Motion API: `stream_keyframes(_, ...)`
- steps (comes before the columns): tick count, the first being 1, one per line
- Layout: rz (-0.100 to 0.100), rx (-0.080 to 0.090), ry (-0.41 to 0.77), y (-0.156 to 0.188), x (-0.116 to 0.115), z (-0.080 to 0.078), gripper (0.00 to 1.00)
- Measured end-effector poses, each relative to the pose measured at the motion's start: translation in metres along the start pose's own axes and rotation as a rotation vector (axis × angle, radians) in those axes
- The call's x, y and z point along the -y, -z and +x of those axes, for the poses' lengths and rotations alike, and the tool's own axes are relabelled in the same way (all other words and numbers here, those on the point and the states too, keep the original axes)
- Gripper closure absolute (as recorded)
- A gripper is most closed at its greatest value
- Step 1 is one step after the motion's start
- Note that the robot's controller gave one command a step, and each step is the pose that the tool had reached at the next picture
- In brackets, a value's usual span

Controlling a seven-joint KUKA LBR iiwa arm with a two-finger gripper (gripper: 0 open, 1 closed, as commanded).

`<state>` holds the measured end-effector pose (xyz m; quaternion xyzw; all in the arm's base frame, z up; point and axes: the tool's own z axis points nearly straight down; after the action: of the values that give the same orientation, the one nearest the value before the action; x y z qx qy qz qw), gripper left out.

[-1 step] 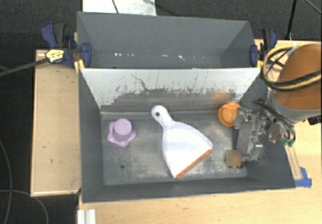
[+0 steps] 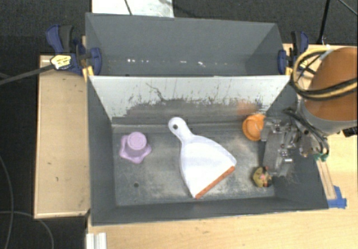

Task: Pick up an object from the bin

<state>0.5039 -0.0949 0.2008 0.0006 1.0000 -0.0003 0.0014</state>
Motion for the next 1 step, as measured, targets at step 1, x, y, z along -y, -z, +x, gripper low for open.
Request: stream_keyframes(1, 0.0, 0.004, 0.096, -0.0113, 0.0055, 0.0065, 0.0)
